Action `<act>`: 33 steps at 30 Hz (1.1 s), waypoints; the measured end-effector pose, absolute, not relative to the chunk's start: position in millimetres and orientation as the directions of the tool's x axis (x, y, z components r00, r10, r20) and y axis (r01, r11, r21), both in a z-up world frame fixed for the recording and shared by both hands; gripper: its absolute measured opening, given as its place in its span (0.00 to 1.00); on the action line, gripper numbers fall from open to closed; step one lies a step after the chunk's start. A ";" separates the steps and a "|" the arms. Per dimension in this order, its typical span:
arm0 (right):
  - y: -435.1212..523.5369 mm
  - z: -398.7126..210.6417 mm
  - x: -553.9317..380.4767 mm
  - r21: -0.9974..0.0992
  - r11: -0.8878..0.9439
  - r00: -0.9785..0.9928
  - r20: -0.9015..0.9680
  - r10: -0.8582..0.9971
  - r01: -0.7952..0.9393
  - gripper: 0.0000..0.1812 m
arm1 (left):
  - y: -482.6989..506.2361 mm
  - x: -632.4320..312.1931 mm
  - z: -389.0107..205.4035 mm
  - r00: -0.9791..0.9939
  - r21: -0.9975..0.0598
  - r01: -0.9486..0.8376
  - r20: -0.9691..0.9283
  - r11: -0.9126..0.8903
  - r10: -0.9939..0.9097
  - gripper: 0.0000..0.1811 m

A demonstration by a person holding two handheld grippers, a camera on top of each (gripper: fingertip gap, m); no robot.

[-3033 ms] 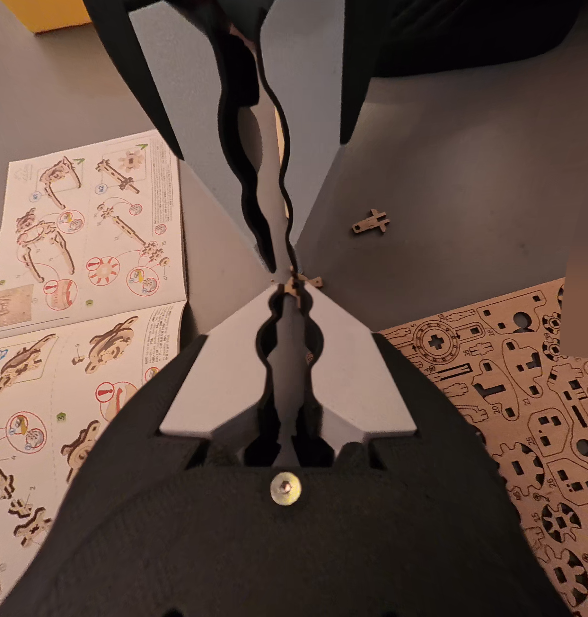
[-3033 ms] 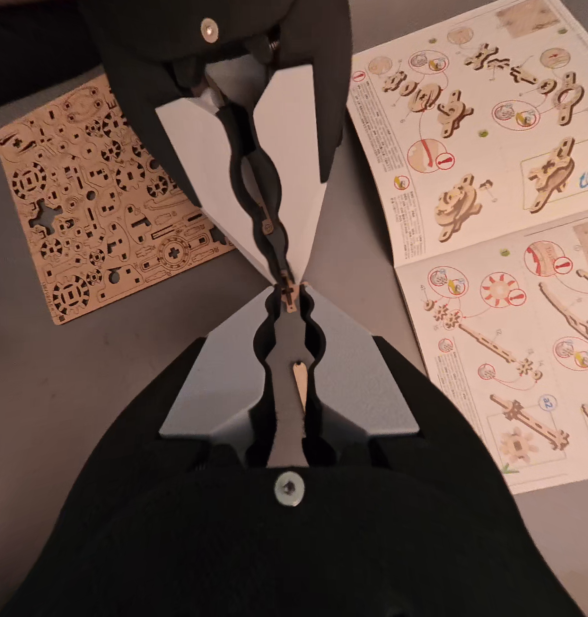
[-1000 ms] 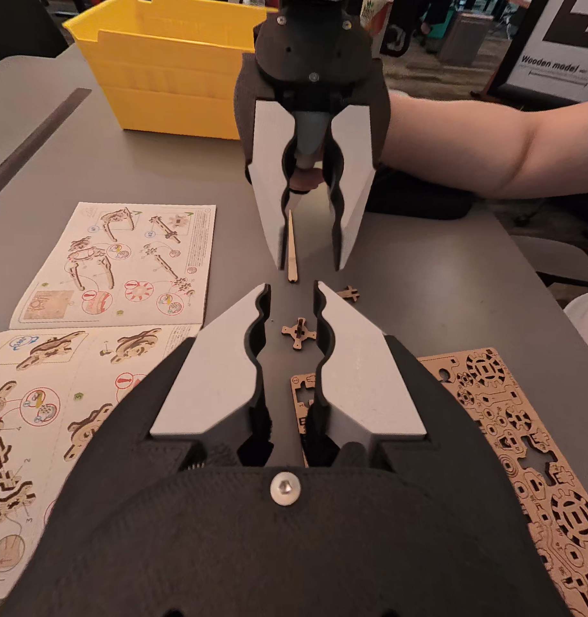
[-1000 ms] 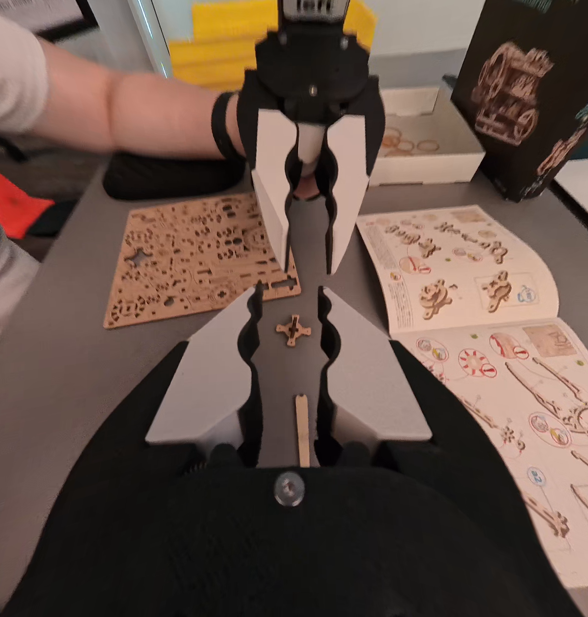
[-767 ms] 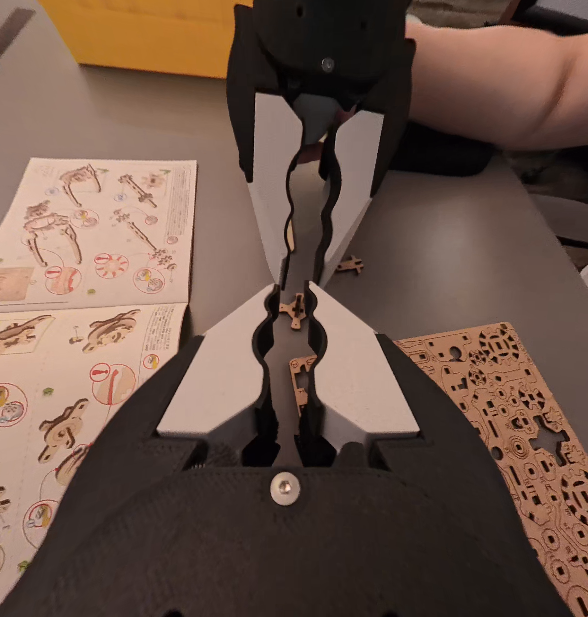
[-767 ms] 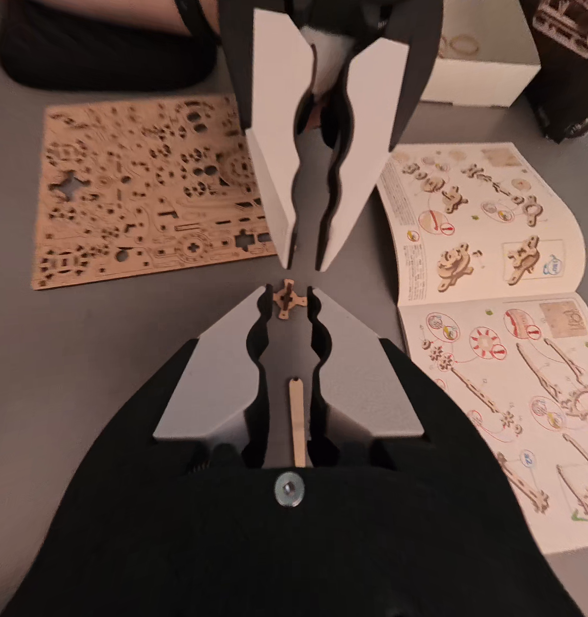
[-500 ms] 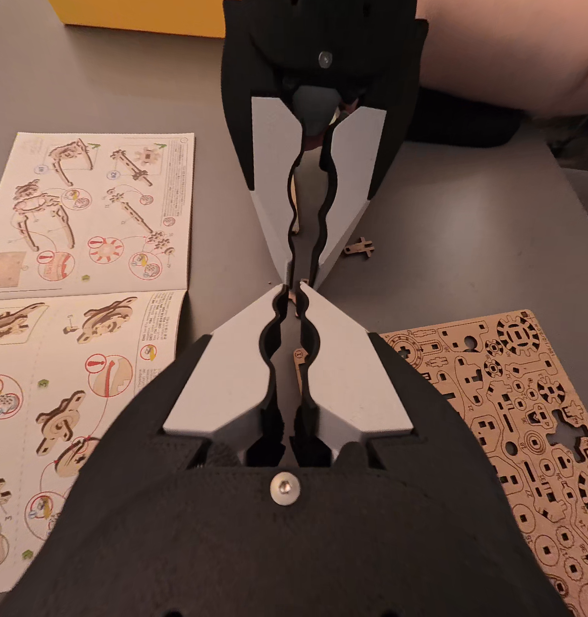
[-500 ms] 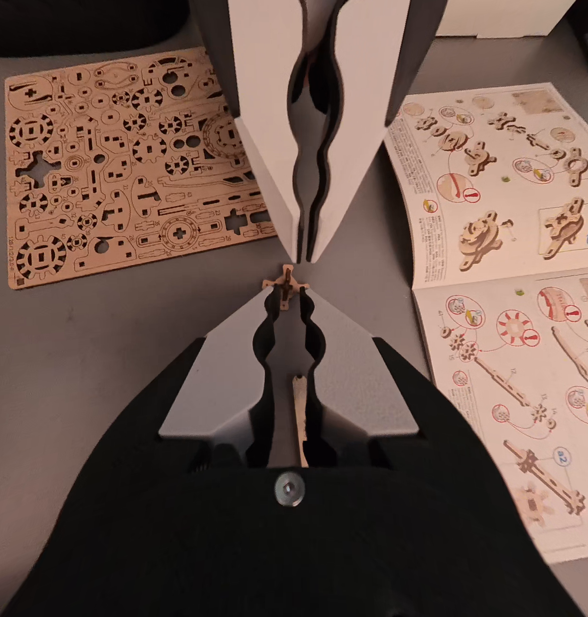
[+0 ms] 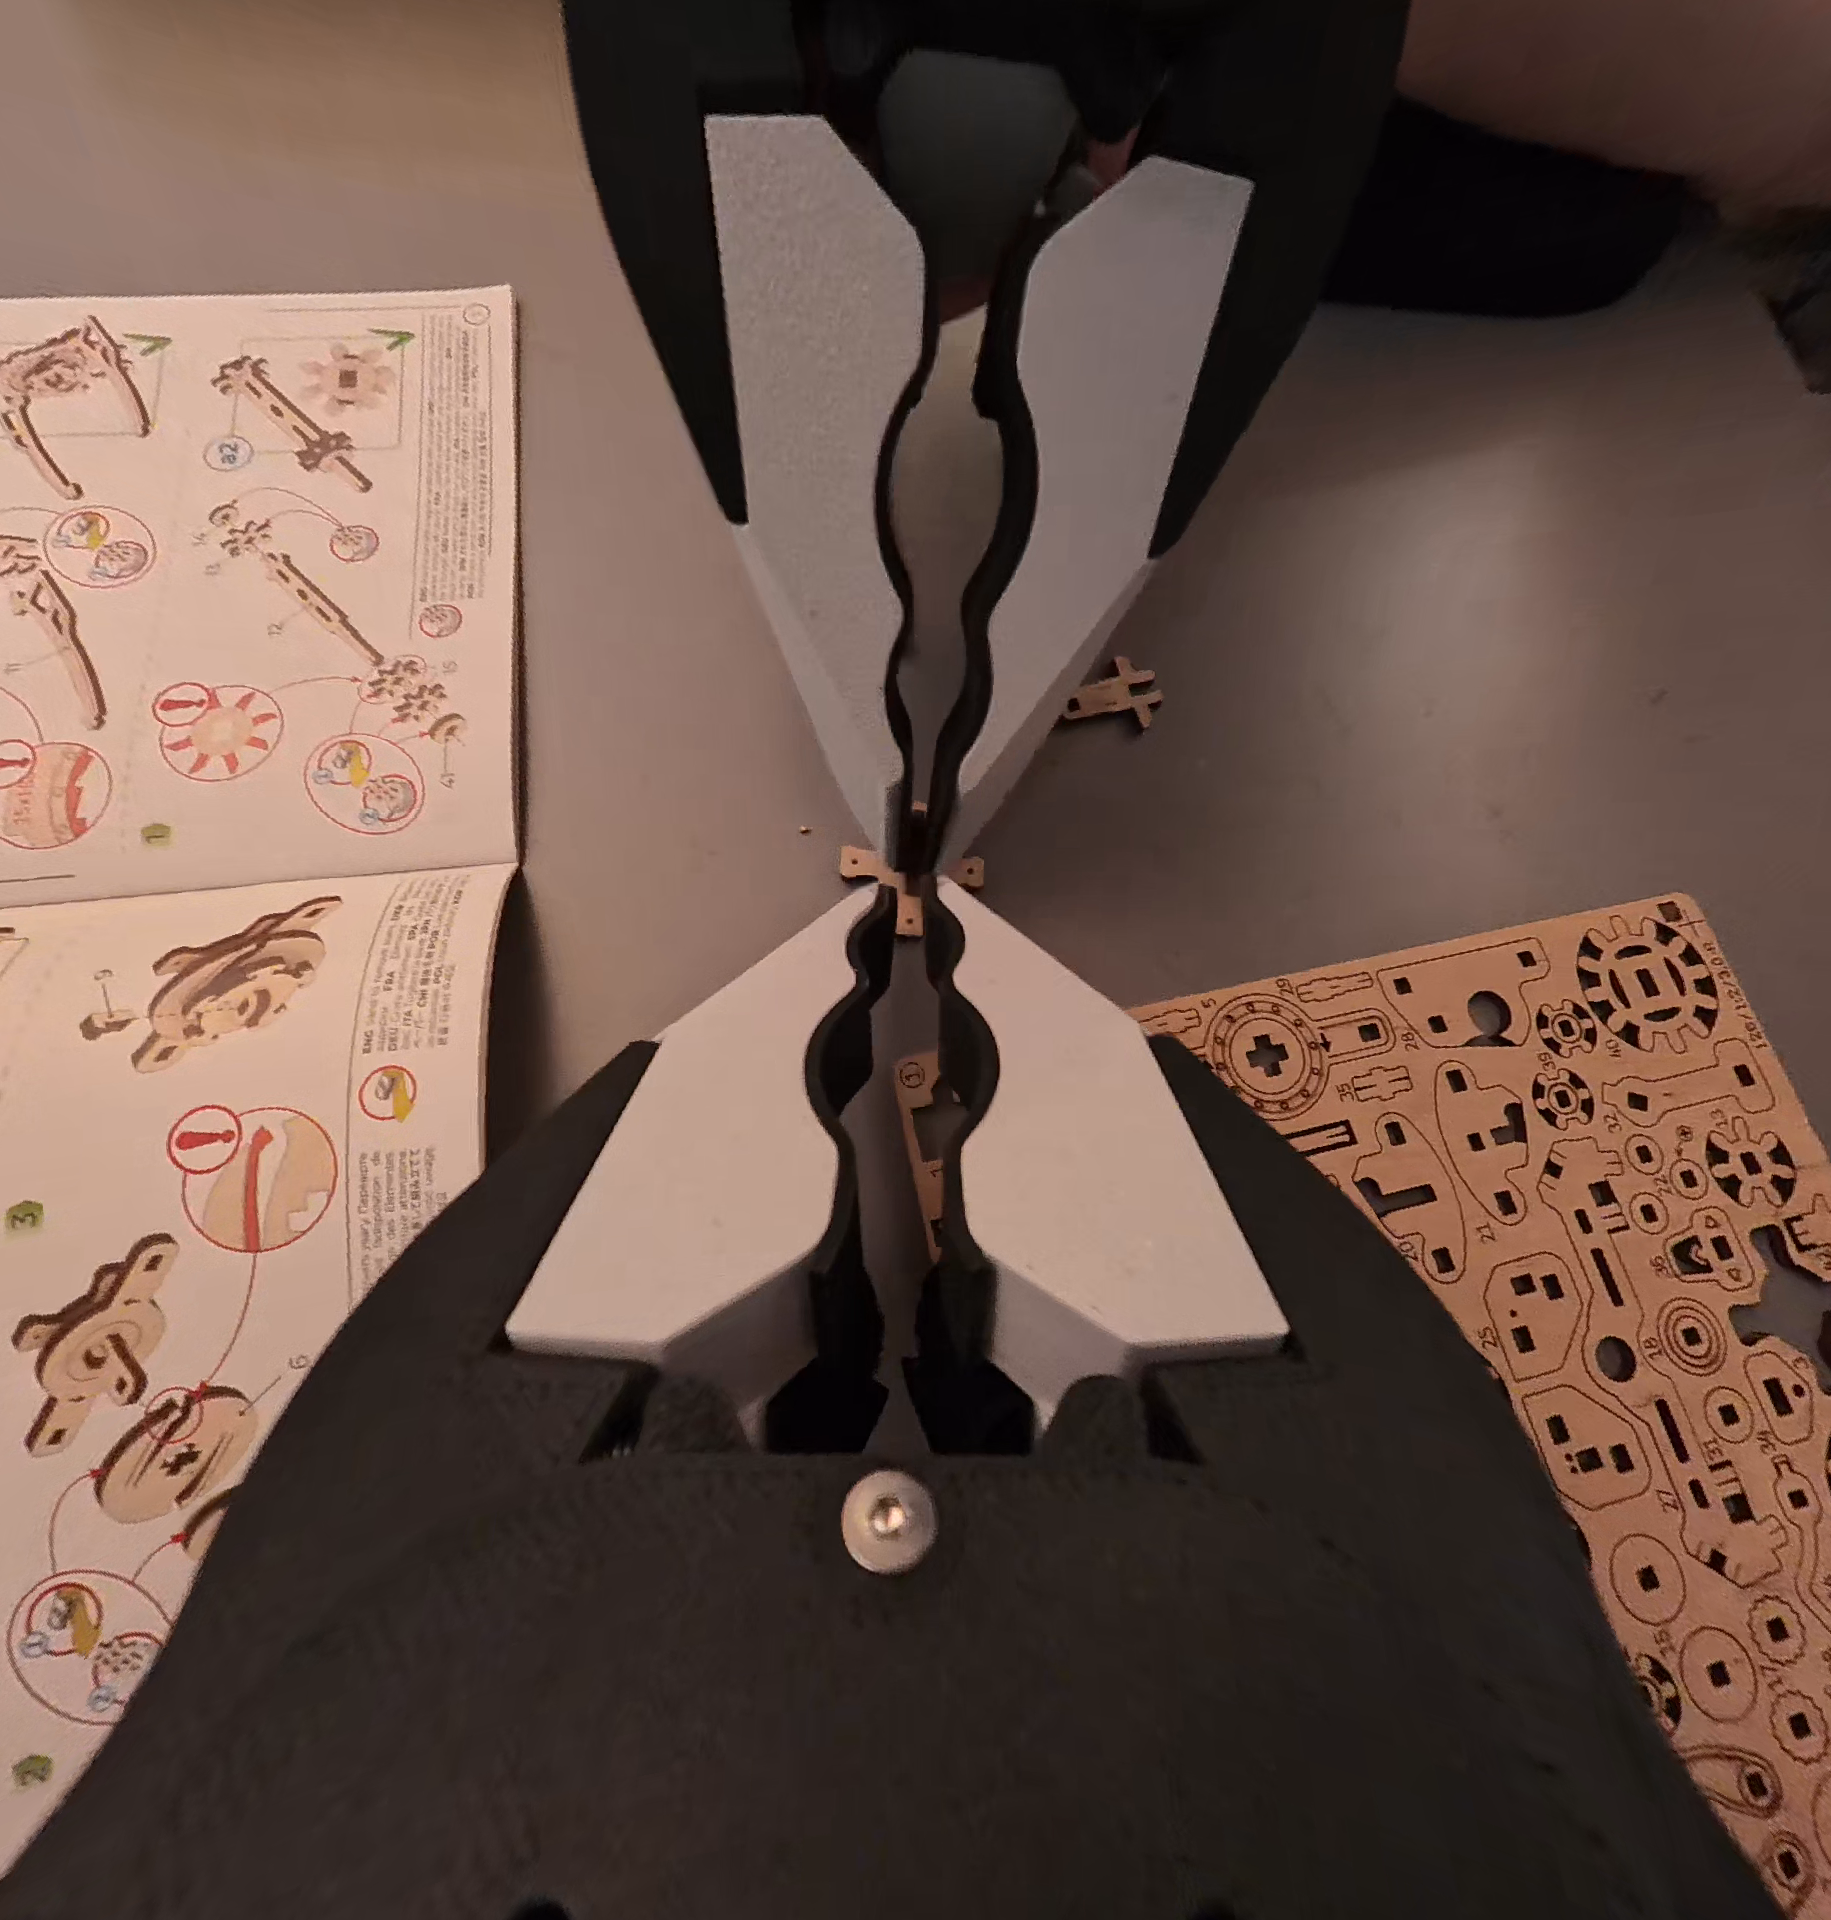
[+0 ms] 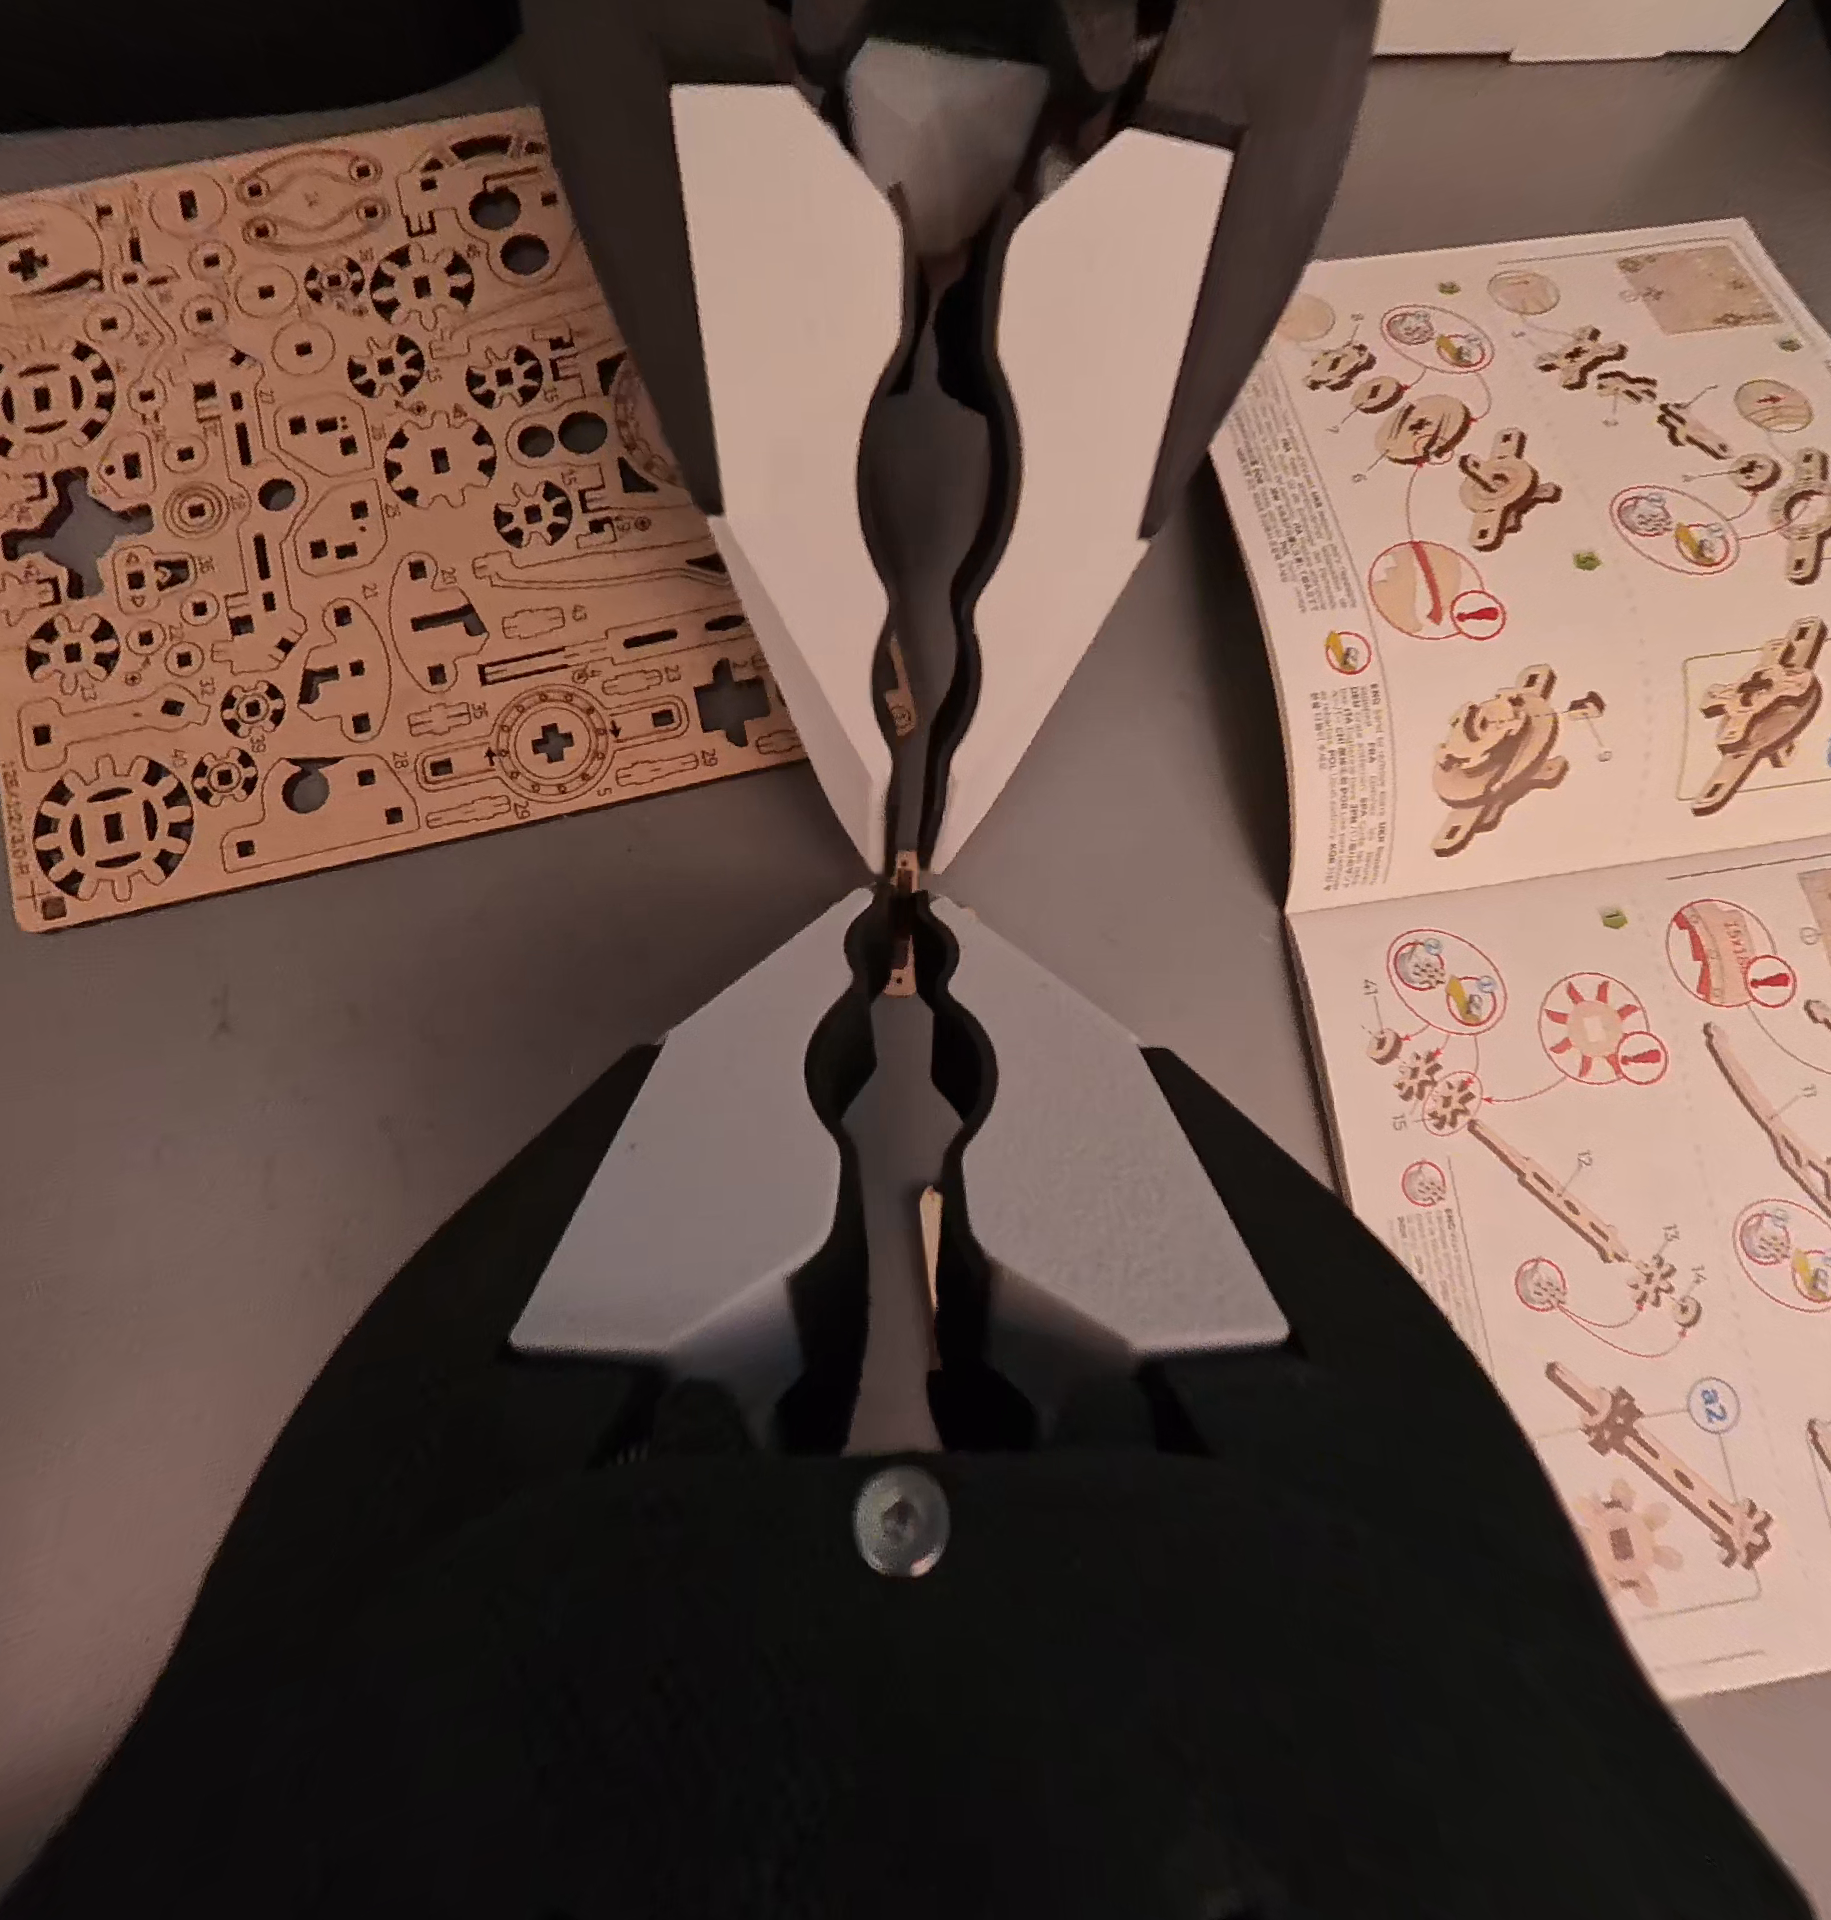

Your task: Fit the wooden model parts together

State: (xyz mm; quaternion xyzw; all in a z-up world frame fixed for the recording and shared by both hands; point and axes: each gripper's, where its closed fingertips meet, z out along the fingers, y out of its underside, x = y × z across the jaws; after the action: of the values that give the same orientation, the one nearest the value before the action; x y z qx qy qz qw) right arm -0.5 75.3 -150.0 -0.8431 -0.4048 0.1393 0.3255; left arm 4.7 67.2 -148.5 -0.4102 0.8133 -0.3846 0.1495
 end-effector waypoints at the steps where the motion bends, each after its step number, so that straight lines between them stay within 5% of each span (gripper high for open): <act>1: 75.0 -150.0 -0.4 -0.654 -0.462 0.632 0.032 0.774 0.599 0.00 | 68.0 5.7 -148.2 -0.615 -0.749 -0.552 0.070 0.366 -0.786 0.01; 33: 70.9 -155.0 -0.5 -0.213 -0.538 0.553 0.016 0.833 0.816 0.00 | 108.4 17.0 -88.0 -0.508 -0.908 -0.405 0.128 0.105 -0.852 0.00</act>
State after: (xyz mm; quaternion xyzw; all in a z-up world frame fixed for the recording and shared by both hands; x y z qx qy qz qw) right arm -0.5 70.9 -155.0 -0.8757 -0.4707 0.0438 0.0982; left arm 17.0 108.4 -88.0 -0.4428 0.7091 -0.5013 0.2229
